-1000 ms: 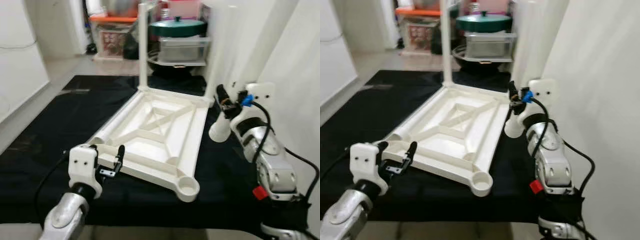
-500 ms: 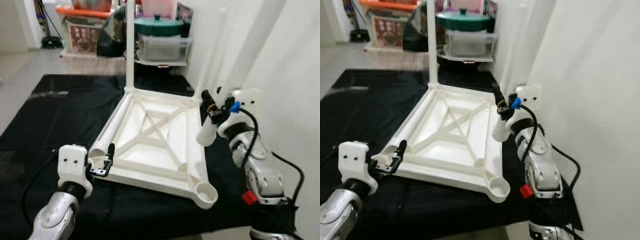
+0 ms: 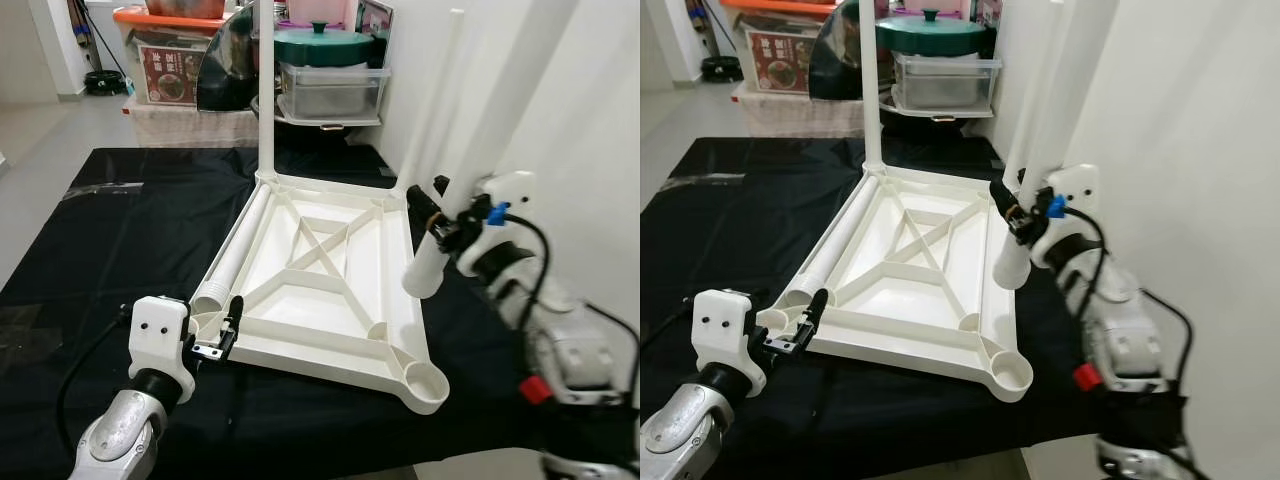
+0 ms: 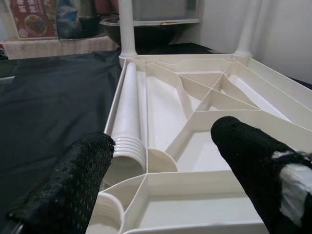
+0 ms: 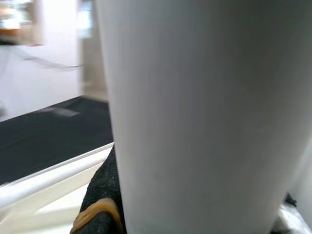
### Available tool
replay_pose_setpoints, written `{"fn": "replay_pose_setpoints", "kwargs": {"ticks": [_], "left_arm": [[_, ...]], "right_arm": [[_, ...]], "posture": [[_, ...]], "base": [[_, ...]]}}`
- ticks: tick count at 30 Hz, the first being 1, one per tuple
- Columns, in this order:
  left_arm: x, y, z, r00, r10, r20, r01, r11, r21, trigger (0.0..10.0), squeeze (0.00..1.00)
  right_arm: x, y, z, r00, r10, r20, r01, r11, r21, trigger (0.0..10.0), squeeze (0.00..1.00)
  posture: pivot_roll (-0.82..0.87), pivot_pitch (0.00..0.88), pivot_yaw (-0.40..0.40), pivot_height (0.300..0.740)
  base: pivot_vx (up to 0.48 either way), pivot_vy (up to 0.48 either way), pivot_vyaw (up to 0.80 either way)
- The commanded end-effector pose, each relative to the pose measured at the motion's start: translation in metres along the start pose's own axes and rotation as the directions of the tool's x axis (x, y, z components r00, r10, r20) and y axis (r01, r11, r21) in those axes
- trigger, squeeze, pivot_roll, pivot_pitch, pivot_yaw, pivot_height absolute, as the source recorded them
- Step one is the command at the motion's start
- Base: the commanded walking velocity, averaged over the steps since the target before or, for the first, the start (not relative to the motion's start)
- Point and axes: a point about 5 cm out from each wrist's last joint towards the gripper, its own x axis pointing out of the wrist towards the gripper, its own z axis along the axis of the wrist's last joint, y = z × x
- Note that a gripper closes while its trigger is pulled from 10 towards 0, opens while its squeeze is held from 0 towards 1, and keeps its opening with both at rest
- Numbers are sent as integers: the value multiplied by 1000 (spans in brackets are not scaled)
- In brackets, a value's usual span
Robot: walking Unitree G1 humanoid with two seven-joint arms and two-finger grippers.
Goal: Building children table
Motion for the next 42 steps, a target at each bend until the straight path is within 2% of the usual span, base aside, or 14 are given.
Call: {"fn": "replay_pose_setpoints", "kwargs": {"ticks": [1,2,3,6,11,14,16,20,28,42], "left_arm": [[0,-4,-5,999,-31,-22,32,999,10,10000,0],[1,-4,-5,999,-37,-23,38,999,11,10000,0],[1,-4,-5,999,-37,-23,38,999,11,10000,0],[1,-4,-5,999,-37,-23,38,999,11,10000,0],[1,-4,-6,999,-35,-25,36,999,13,10000,0],[-1,-2,-6,999,-29,-28,30,999,17,10000,0],[-2,-2,-6,999,-27,-30,28,999,19,10000,0],[-2,-2,-7,999,-25,-33,26,999,20,10000,0],[-2,-2,-9,999,-25,-38,25,999,25,10000,0],[-2,0,-9,999,-23,-41,24,999,32,10000,0]], "right_arm": [[-5,-4,9,985,174,-11,-173,983,58,10000,0],[-7,-5,10,975,221,-28,-219,974,59,10000,0],[-7,-5,10,975,221,-28,-219,974,59,10000,0],[-14,-14,2,937,337,-86,-330,939,94,10000,0],[-18,-17,-10,907,404,-122,-389,912,127,10000,0],[-27,-11,-22,822,550,-145,-519,829,208,10000,0],[-29,-10,-24,801,581,-147,-542,807,235,10000,0],[-31,-10,-30,782,610,-124,-564,779,273,10000,0],[-35,-4,-38,755,648,-100,-604,746,280,10000,0],[-40,8,-53,731,676,-98,-632,723,279,10000,0]], "posture": [[15,0,-84,740],[15,0,-84,740],[15,0,-84,740],[22,0,-89,740],[36,0,-94,740],[49,0,-99,740],[49,0,-99,740],[55,0,-103,740],[52,0,-96,740],[61,0,-97,740]], "base": [[0,0,0],[0,0,0],[0,0,0],[0,0,0],[0,0,0],[0,0,0],[0,0,0],[0,0,0],[0,0,0],[0,0,0]]}}
